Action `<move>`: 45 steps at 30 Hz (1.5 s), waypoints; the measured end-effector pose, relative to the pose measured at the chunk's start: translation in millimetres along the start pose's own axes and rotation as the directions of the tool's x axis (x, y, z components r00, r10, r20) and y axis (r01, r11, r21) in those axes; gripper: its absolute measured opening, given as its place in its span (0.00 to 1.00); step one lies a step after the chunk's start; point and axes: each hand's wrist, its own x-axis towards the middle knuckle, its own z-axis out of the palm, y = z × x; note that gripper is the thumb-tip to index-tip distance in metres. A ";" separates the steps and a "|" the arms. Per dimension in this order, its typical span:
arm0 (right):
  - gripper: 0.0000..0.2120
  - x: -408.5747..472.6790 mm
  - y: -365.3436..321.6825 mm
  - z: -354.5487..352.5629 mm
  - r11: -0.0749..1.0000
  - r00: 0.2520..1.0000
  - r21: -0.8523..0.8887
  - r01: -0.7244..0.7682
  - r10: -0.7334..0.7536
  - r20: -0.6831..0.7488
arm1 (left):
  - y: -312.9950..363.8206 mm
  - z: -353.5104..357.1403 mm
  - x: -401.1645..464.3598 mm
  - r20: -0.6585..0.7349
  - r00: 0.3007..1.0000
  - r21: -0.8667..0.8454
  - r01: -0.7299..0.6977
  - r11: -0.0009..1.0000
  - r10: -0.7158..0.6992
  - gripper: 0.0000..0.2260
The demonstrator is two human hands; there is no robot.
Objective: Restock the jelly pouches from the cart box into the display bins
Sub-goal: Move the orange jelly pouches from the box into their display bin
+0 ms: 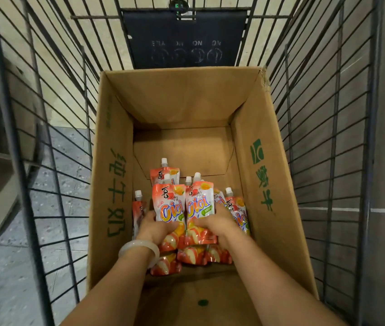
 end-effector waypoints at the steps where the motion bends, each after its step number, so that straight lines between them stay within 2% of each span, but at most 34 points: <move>1: 0.21 -4.3 -2.0 -6.5 0.999 1.000 0.045 0.001 -0.002 0.027 | -0.6 -3.7 -1.5 0.028 1.000 -0.042 -0.002 0.999 0.003 0.20; 5: 0.19 -34.7 -21.1 -31.7 0.971 0.985 0.227 0.070 -0.103 0.139 | 17.5 -12.3 -34.8 0.174 0.980 -0.183 -0.062 0.981 0.094 0.18; 10: 0.19 -88.8 -60.6 -59.8 0.922 0.925 0.309 0.235 -0.309 0.219 | 52.3 -20.9 -87.7 0.311 0.910 -0.316 -0.174 0.933 0.275 0.16; 15: 0.20 -150.4 -91.6 -69.2 0.845 0.847 0.409 0.345 -0.468 0.253 | 69.5 -34.3 -150.7 0.257 0.868 -0.388 -0.311 0.868 0.425 0.17; 22: 0.13 -236.0 -126.5 -62.4 0.783 0.762 0.274 0.559 -0.615 0.202 | 76.1 -62.8 -245.5 0.265 0.762 -0.482 -0.426 0.766 0.591 0.15; 25: 0.13 -270.3 -144.6 -54.2 0.749 0.713 0.242 0.617 -0.662 0.230 | 78.7 -83.6 -277.7 0.200 0.732 -0.480 -0.506 0.716 0.651 0.15; 28: 0.16 -300.2 -163.6 -34.8 0.689 0.632 0.257 0.677 -0.724 0.275 | 79.5 -110.1 -308.0 0.077 0.697 -0.499 -0.592 0.633 0.713 0.16; 32: 0.14 -341.8 -183.5 9.9 0.643 0.529 0.261 0.720 -0.751 0.394 | 72.4 -158.8 -345.6 -0.071 0.666 -0.524 -0.658 0.541 0.742 0.17; 37: 0.15 -385.7 -189.8 85.8 0.637 0.426 0.229 0.736 -0.698 0.575 | 39.4 -228.5 -375.4 -0.253 0.643 -0.526 -0.719 0.455 0.723 0.17; 41: 0.13 -411.0 -178.3 153.7 0.645 0.362 0.220 0.732 -0.641 0.677 | -1.6 -282.6 -391.8 -0.373 0.608 -0.517 -0.764 0.387 0.701 0.18; 45: 0.13 -434.3 -158.0 221.7 0.649 0.316 0.201 0.733 -0.588 0.745 | -45.9 -335.1 -409.9 -0.457 0.603 -0.549 -0.770 0.326 0.654 0.16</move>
